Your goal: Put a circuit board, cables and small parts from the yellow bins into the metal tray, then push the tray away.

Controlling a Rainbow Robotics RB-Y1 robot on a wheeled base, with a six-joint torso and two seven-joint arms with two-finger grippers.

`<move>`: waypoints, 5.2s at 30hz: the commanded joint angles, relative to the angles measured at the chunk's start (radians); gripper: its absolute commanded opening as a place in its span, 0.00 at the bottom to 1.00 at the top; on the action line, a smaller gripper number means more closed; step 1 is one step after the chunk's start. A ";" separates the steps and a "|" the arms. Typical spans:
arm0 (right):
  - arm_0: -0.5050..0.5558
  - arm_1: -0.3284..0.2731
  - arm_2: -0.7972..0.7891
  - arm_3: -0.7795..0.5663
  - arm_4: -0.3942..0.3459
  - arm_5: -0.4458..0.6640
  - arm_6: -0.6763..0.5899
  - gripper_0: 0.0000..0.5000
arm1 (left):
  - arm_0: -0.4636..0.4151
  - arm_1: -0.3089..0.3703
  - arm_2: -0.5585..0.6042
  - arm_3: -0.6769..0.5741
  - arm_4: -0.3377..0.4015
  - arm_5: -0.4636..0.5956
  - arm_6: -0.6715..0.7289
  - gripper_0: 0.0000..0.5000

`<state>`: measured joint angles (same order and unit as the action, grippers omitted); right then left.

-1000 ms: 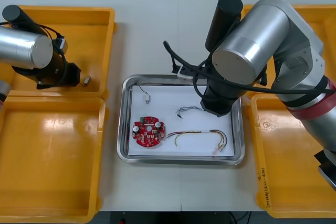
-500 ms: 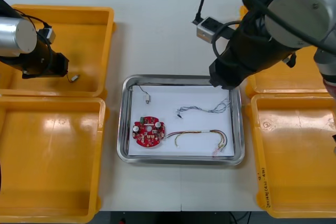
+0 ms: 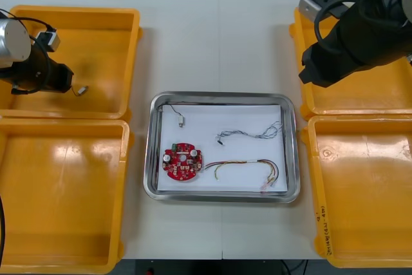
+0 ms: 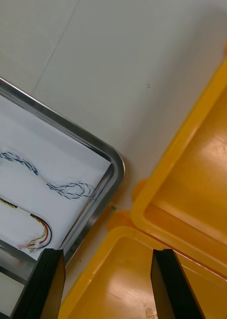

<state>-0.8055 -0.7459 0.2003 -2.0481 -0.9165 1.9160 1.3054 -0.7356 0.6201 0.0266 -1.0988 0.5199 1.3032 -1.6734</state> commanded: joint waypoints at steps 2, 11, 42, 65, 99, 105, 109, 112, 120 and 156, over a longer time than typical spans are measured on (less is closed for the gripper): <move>0.075 -0.122 -0.078 -0.104 -0.016 0.004 -0.136 1.00 | -0.057 0.015 0.027 -0.001 -0.014 -0.013 -0.092 0.00; 0.235 -0.219 -0.171 -0.181 -0.016 0.004 -0.290 1.00 | -0.070 0.018 0.039 -0.001 -0.011 0.028 -0.088 0.62; 0.624 -0.314 -0.423 -0.162 -0.065 -0.068 -0.382 1.00 | -0.085 0.006 0.056 -0.245 0.003 0.366 0.135 1.00; 0.727 -0.337 -0.424 -0.050 -0.051 -0.334 -0.144 1.00 | 0.021 -0.025 0.012 -0.251 0.057 0.196 0.215 1.00; 0.730 -0.351 -0.518 0.006 -0.177 -0.192 -0.103 1.00 | 0.067 -0.043 -0.093 -0.165 0.068 0.002 0.241 1.00; 0.730 -0.343 -0.518 -0.015 -0.188 -0.192 -0.098 1.00 | 0.067 -0.042 -0.105 -0.162 0.060 0.004 0.242 1.00; 0.730 -0.340 -0.518 -0.018 -0.182 -0.192 -0.095 1.00 | 0.067 -0.042 -0.105 -0.151 0.055 0.001 0.236 1.00; 0.729 -0.337 -0.518 -0.021 -0.186 -0.193 -0.089 1.00 | 0.067 -0.042 -0.105 -0.147 0.052 0.001 0.231 1.00; 0.730 -0.326 -0.518 -0.033 -0.176 -0.199 -0.077 1.00 | 0.067 -0.042 -0.105 -0.141 0.049 0.002 0.228 0.88; 0.729 -0.325 -0.518 -0.033 -0.188 -0.204 -0.055 1.00 | 0.027 -0.049 0.033 -0.366 0.003 0.363 0.227 0.00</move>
<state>-0.0869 -1.0509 -0.2821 -2.0585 -1.0959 1.7155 1.2084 -0.6765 0.5861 0.0087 -1.4000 0.5394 1.6214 -1.5528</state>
